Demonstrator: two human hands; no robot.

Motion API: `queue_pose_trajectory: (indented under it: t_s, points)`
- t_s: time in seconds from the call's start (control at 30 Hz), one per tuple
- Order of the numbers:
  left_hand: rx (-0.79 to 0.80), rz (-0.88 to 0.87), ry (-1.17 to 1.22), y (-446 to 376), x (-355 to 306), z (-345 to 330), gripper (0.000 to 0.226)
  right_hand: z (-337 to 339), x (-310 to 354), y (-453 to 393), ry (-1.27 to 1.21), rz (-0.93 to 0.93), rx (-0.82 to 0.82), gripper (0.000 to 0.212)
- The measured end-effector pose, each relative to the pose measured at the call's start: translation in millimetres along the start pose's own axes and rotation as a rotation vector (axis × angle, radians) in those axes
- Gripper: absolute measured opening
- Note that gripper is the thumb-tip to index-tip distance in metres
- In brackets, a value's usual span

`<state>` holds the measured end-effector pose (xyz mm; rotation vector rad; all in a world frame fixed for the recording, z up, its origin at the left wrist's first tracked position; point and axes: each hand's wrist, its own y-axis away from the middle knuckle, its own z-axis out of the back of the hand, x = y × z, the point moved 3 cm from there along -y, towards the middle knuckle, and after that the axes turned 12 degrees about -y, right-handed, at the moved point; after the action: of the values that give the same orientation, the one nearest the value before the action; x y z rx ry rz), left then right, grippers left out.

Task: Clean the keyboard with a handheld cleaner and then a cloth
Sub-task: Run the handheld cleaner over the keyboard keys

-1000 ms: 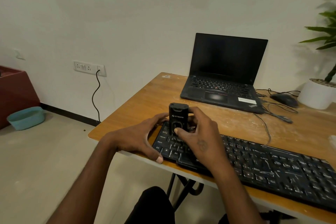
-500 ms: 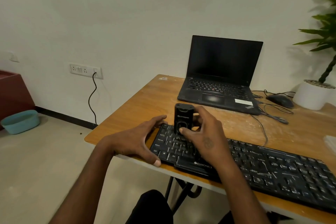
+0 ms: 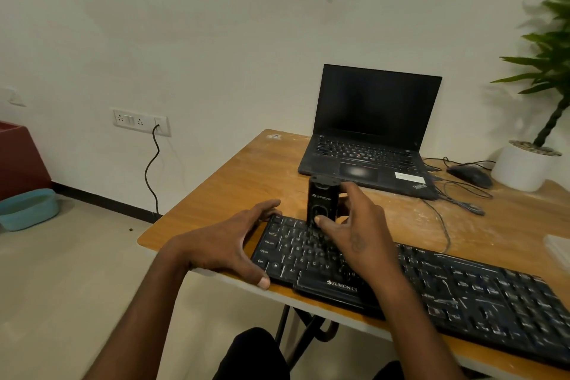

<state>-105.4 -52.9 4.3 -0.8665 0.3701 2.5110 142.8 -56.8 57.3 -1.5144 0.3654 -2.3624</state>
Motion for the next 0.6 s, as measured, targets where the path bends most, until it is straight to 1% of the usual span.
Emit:
queue_pose_trajectory:
  t_s: [0.17,0.27,0.37,0.47,0.53,0.6]
  points:
    - [0.002,0.004,0.000,0,-3,1,0.134,-31,9,-18,-0.036,0.038,0.065,0.059]
    - [0.009,0.009,-0.007,1,-4,2,0.133,-27,8,-20,-0.032,0.038,0.082,0.060]
    - [0.005,0.006,-0.010,1,-4,1,0.133,0,-2,-15,-0.029,-0.015,0.039,0.063]
    - [-0.006,0.010,-0.006,0,-2,1,0.133,23,-11,-9,-0.011,-0.044,-0.033,0.058]
    - [-0.004,0.001,-0.006,0,-2,1,0.133,20,-12,-10,-0.027,-0.052,-0.039,0.056]
    - [-0.004,-0.004,-0.004,0,-2,1,0.133,4,-8,-14,-0.032,-0.037,-0.006,0.057]
